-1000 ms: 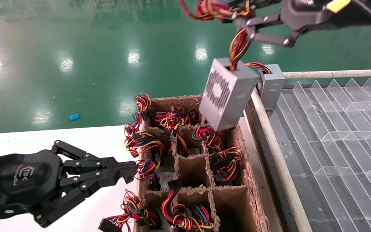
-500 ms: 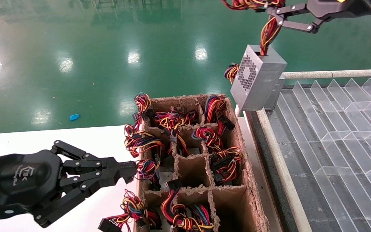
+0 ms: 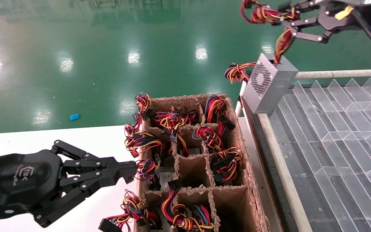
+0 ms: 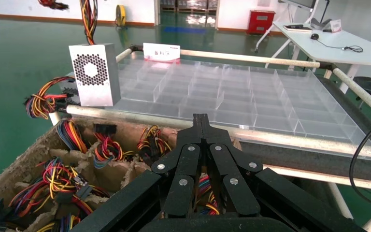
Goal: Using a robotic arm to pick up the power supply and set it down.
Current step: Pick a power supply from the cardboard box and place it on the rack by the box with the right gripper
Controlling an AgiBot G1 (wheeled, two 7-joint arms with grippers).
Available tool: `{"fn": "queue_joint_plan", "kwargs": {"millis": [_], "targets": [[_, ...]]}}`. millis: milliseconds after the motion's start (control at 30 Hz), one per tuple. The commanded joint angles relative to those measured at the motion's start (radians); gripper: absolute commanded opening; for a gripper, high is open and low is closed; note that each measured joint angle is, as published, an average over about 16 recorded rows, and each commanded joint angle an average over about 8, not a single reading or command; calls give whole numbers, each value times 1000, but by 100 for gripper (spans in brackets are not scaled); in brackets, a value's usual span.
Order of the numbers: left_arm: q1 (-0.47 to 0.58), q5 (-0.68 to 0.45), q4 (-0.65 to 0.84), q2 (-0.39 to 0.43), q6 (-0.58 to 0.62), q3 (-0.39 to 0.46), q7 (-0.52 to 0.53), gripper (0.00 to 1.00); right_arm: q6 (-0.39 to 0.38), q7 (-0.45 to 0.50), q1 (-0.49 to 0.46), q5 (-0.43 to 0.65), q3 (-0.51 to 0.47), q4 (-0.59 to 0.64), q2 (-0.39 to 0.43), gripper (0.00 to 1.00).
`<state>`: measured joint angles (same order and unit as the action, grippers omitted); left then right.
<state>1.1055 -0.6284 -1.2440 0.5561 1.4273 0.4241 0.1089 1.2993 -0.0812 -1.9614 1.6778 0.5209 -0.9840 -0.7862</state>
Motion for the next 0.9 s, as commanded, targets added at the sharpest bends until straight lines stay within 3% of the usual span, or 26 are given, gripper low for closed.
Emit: {"fn": "queue_joint_plan", "kwargs": {"millis": [33,567,900], "targets": [[0,0,0,0,0,0,0,0,-11,-10,5,13,4,12,-2,0],[0,0,0,0,0,0,0,0,-48,-20,30,64,13,79,42,0],[0,0,0,0,0,0,0,0,-92,-68,57,69,17,187,12,0]]}}
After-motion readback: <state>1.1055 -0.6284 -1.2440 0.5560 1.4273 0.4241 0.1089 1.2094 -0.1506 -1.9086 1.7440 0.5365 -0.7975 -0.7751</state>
